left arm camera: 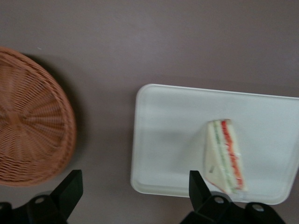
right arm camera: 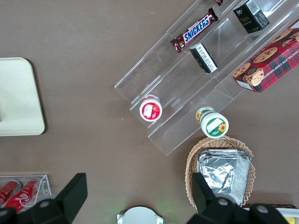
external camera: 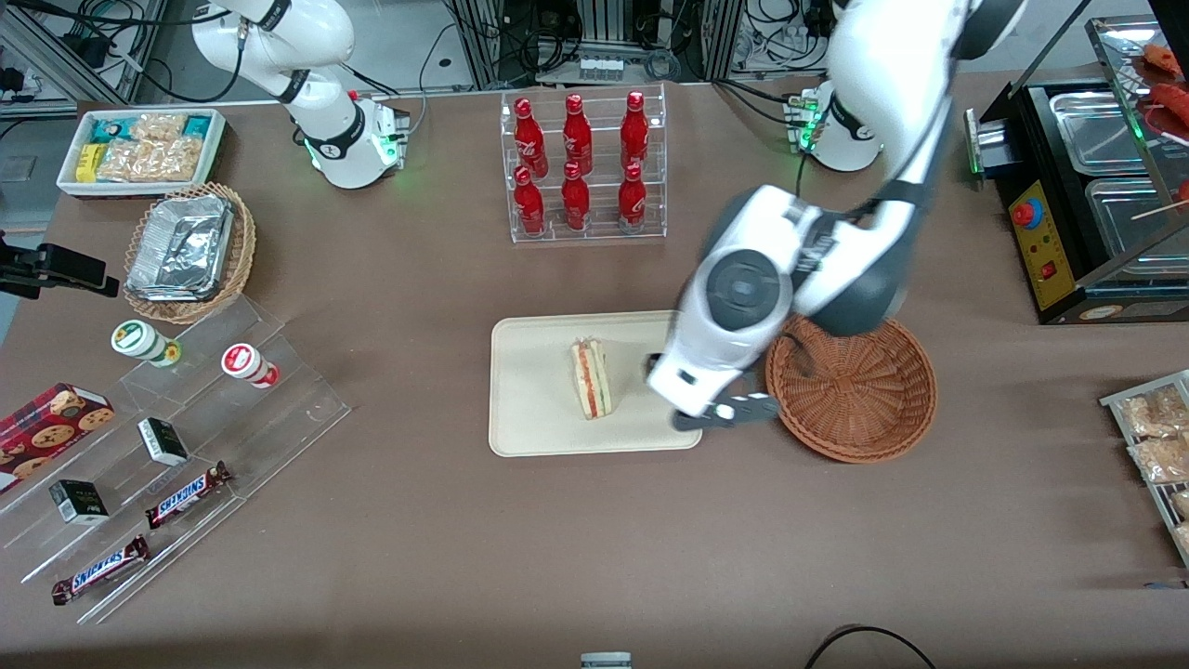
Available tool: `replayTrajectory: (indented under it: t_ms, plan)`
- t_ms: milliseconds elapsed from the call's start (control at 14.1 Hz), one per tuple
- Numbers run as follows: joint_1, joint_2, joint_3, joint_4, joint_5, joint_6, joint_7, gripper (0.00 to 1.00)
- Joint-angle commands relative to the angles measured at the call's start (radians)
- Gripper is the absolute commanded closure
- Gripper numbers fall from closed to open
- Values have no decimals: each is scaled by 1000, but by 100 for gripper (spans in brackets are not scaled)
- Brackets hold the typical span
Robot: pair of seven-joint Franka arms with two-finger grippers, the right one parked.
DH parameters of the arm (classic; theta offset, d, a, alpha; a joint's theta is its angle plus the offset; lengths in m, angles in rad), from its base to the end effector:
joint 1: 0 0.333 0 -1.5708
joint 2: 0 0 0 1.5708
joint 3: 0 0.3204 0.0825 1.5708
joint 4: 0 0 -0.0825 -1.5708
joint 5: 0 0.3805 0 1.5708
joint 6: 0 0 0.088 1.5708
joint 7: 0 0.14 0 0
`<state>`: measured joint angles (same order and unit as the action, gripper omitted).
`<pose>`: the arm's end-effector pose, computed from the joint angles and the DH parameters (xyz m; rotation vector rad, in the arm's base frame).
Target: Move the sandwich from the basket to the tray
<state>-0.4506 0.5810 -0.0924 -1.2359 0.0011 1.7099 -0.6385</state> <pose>0.6119 -0.3530 0.3956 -3.1154 -0.1680 0.1795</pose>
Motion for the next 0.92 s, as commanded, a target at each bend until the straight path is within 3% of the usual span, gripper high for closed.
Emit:
replayTrajectory:
  t_ms: [0,354,850]
  plan:
    - [76,-111,-7,-144,4,-1,126,0]
    - [223,-265,-7,-310,-7,-6,394,0]
    - [420,-426,-10,-379,-9,-98,698,0]
